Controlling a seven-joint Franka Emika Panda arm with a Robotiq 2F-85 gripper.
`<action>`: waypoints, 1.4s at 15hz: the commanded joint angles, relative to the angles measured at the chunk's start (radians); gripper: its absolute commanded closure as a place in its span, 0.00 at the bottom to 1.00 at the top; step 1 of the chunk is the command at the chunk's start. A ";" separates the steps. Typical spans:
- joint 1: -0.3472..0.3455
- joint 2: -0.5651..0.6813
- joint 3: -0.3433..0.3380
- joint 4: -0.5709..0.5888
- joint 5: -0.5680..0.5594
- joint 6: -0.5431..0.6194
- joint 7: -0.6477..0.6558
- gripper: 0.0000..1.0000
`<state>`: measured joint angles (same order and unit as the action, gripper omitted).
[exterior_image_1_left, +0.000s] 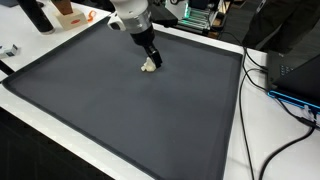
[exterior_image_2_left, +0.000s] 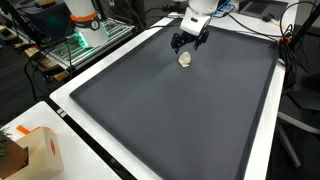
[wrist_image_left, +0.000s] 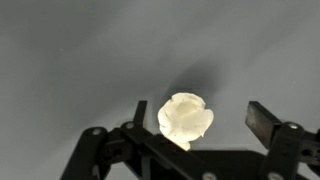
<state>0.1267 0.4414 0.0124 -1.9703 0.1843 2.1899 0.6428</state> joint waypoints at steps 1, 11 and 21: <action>0.006 0.025 -0.010 -0.013 -0.002 0.046 -0.001 0.00; 0.017 0.056 -0.026 -0.013 -0.023 0.092 0.007 0.65; 0.025 0.053 -0.030 -0.003 -0.032 0.082 0.016 0.97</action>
<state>0.1360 0.4900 -0.0057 -1.9663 0.1718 2.2543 0.6428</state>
